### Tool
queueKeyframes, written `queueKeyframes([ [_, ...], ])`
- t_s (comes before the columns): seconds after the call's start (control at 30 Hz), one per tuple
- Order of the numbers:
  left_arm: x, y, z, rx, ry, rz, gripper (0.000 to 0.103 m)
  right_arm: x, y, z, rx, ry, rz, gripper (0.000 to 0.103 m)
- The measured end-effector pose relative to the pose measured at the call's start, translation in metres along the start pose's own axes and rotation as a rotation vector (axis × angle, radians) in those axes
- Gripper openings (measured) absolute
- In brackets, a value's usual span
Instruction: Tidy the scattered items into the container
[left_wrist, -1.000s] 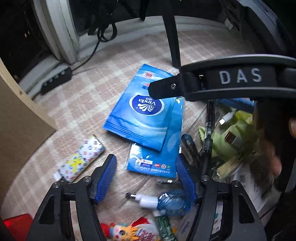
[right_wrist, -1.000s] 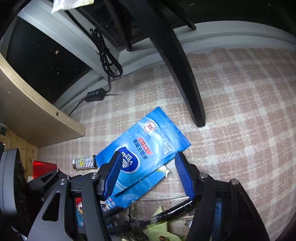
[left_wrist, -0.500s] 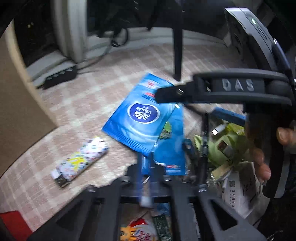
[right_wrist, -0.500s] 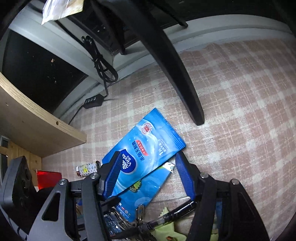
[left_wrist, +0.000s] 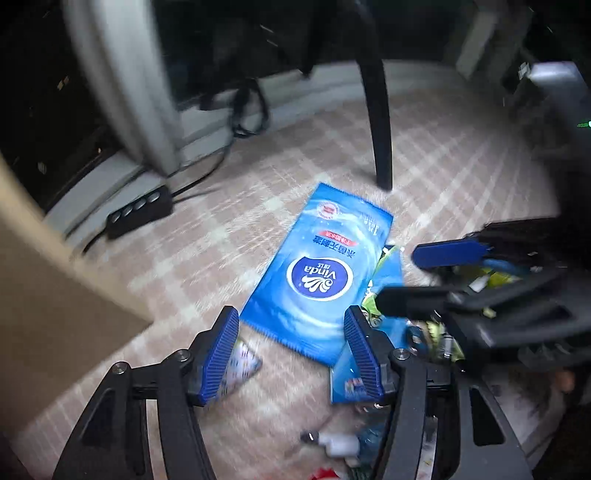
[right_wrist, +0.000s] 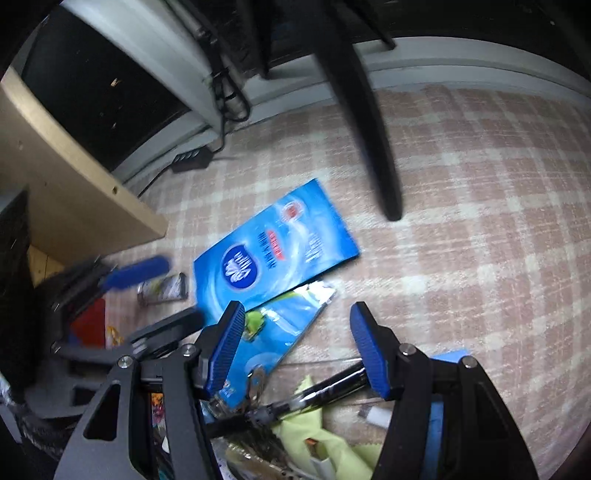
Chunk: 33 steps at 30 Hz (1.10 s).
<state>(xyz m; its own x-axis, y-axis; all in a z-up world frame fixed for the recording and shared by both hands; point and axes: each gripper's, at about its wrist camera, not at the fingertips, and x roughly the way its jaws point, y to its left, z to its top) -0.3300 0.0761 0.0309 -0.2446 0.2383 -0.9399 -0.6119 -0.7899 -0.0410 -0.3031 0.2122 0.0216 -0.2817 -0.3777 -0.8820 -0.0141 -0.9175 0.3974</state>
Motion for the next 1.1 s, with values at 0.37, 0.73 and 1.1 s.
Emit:
queueKeyframes([
  [0.37, 0.002, 0.003, -0.004, -0.010, -0.015, -0.177, 0.002, 0.000, -0.014, -0.010, 0.098, -0.044, 0.077, 0.021],
  [0.73, -0.018, 0.009, 0.000, 0.019, -0.034, -0.063, 0.024, -0.007, -0.026, -0.014, 0.127, -0.053, 0.127, 0.003],
  [1.1, -0.033, -0.013, -0.032, -0.001, 0.022, -0.125, 0.028, -0.042, -0.017, -0.017, 0.053, -0.043, 0.054, 0.023],
])
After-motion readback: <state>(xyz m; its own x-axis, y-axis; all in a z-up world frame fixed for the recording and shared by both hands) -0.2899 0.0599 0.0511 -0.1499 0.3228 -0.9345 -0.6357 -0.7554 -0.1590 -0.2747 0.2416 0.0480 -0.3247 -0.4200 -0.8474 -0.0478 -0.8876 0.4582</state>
